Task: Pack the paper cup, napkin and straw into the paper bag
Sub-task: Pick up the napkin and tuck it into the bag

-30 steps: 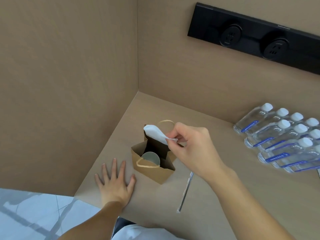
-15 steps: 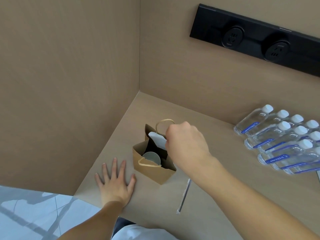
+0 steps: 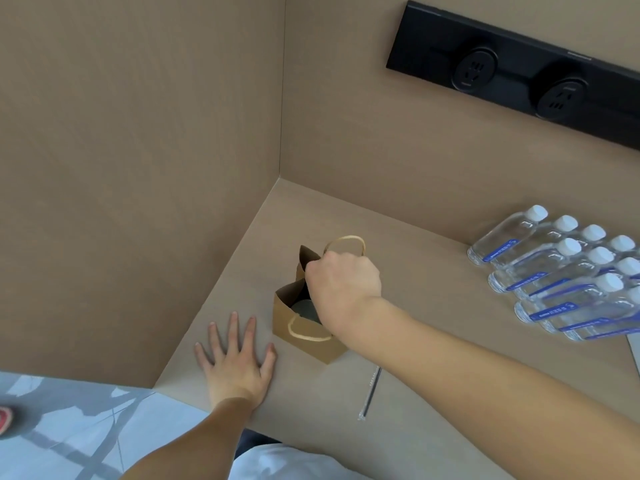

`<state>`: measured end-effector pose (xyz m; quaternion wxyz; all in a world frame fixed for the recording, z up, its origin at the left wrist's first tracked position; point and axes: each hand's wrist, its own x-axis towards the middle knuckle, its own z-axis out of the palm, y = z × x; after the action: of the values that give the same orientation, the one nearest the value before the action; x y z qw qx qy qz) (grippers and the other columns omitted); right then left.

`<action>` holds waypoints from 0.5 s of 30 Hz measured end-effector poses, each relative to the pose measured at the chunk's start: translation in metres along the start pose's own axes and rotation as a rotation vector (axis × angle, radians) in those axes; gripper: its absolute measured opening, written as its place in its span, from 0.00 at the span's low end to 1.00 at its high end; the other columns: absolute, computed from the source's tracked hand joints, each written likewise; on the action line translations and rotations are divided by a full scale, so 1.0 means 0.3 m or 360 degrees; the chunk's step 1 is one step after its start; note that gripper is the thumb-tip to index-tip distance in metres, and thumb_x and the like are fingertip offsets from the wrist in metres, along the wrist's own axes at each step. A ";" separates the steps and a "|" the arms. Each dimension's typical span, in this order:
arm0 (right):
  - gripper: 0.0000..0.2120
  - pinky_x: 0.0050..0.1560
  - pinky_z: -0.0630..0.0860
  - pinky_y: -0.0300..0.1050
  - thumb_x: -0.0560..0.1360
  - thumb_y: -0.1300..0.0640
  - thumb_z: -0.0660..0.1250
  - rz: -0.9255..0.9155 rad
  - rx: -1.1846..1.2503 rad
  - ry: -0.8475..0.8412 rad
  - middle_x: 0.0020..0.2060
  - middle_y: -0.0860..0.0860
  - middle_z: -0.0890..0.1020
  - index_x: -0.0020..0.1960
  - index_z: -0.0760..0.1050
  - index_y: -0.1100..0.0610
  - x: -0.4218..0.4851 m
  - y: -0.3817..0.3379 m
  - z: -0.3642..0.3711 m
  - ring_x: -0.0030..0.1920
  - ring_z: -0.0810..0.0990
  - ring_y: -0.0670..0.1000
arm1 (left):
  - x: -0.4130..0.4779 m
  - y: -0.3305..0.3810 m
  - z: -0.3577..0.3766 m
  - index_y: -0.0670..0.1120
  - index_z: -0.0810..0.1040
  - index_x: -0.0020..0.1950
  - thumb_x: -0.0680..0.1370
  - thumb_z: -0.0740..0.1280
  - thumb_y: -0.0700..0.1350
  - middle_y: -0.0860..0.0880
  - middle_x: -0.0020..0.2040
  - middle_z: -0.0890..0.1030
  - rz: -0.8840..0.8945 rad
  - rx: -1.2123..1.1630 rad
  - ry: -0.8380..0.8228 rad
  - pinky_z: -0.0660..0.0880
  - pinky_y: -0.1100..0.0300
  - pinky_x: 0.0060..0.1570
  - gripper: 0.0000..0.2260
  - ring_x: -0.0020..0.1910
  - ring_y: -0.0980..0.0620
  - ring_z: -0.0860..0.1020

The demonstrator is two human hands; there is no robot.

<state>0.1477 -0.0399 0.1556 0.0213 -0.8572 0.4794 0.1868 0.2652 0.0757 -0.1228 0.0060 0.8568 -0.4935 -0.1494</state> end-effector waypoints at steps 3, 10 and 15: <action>0.17 0.23 0.59 0.43 0.70 0.67 0.65 -0.0004 -0.0087 0.0022 0.27 0.52 0.65 0.30 0.59 0.58 0.023 -0.020 0.009 0.25 0.62 0.53 | -0.002 -0.003 -0.008 0.60 0.44 0.79 0.76 0.39 0.70 0.52 0.81 0.42 0.0015 -0.0004 -0.0014 0.36 0.35 0.74 0.33 0.79 0.40 0.36; 0.08 0.35 0.66 0.47 0.74 0.62 0.64 -0.0009 -0.0036 0.0002 0.41 0.52 0.78 0.38 0.69 0.54 0.098 -0.044 0.025 0.46 0.79 0.58 | 0.000 -0.002 -0.010 0.59 0.50 0.79 0.76 0.40 0.69 0.51 0.82 0.48 0.0016 -0.0038 -0.0029 0.38 0.35 0.74 0.32 0.79 0.39 0.39; 0.12 0.41 0.70 0.49 0.75 0.64 0.63 0.0102 -0.0020 -0.0143 0.55 0.55 0.80 0.57 0.77 0.56 0.123 -0.021 0.084 0.56 0.79 0.59 | -0.003 -0.004 -0.009 0.59 0.51 0.79 0.77 0.43 0.69 0.51 0.82 0.49 0.0013 -0.0056 -0.0026 0.38 0.35 0.74 0.32 0.79 0.39 0.40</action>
<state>0.1628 -0.0610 0.1188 0.0316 -0.8323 0.5039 0.2288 0.2665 0.0767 -0.1200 0.0175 0.8533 -0.4943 -0.1650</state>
